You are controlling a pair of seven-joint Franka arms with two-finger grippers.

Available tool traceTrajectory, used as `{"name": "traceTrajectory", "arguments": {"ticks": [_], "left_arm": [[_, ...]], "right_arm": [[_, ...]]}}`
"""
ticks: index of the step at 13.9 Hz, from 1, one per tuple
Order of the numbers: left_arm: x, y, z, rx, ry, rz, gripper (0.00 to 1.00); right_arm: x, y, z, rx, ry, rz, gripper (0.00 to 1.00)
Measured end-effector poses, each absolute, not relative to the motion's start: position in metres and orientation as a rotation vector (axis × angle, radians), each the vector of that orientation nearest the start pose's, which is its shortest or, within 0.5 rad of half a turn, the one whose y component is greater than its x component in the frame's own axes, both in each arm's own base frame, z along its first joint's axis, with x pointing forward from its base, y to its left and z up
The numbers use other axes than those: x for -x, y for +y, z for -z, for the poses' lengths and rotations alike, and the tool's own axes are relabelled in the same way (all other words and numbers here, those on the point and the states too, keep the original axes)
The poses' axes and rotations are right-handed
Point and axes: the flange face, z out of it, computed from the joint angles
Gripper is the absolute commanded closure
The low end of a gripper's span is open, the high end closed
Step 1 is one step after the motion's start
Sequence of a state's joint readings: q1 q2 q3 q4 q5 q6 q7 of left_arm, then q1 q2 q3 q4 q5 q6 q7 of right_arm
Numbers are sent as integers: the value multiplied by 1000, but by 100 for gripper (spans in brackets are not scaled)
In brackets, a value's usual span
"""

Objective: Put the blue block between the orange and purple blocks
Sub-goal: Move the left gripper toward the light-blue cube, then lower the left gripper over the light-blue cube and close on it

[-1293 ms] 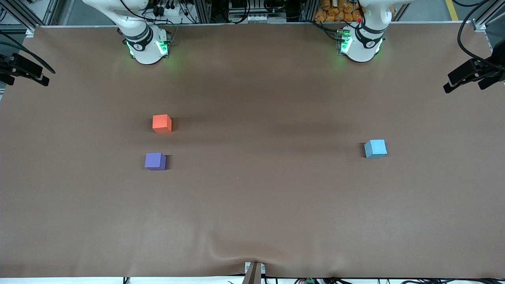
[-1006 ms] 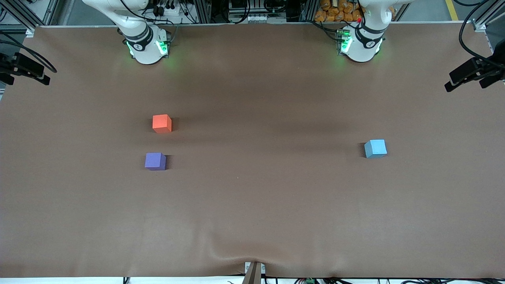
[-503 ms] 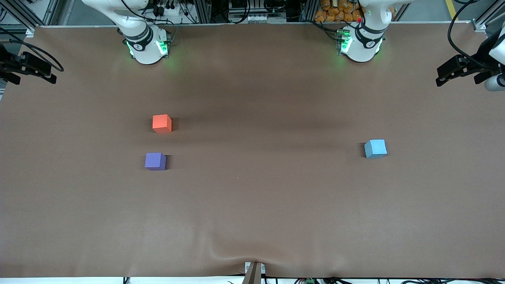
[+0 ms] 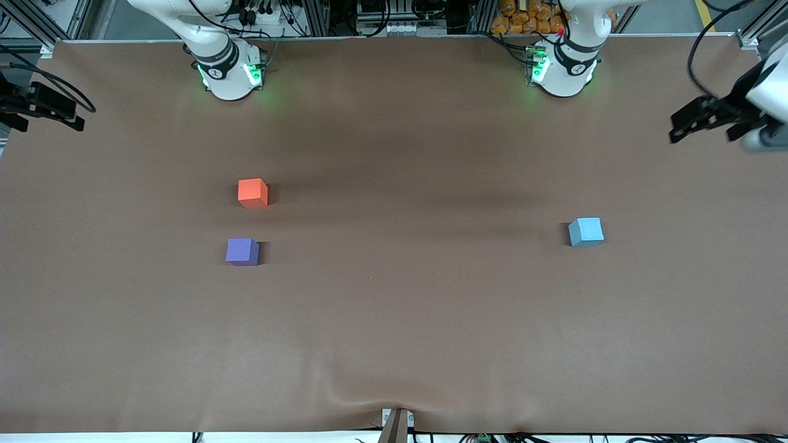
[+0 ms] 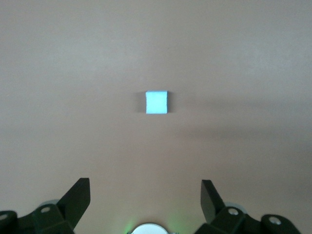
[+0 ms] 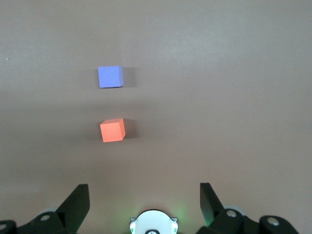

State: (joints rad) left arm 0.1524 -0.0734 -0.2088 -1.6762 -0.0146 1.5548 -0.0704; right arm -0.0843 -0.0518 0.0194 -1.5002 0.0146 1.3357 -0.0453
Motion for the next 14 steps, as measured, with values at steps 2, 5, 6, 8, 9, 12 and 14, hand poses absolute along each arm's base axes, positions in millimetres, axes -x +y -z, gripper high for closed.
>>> {"name": "traceTrajectory", "arguments": {"ticks": [2,5,6,8,9,12,14], "left_arm": [[-535,-38,-566,3143,-2,-68,0],[-540,-37,-502,3146,-3,-75,0],[-540,-37,-481,3147,-2,-87,0],[-541,-36,-437,3153,-5,-94,0],[-540,-35,-414,3156,-6,-87,0],[-535,-35,-369,3162,-5,-99,0],[-540,-35,-348,3171,-7,-86,0]], "right_arm": [[-511,-34,-665,3117,35,-175,0],[-511,-37,-665,3117,44,-176,0],[-511,-40,-664,3117,53,-177,0],[-512,-41,-663,3116,56,-181,0],[-513,-40,-662,3116,53,-183,0],[-513,-39,-661,3116,49,-188,0],[-513,-38,-660,3116,48,-194,0]]}}
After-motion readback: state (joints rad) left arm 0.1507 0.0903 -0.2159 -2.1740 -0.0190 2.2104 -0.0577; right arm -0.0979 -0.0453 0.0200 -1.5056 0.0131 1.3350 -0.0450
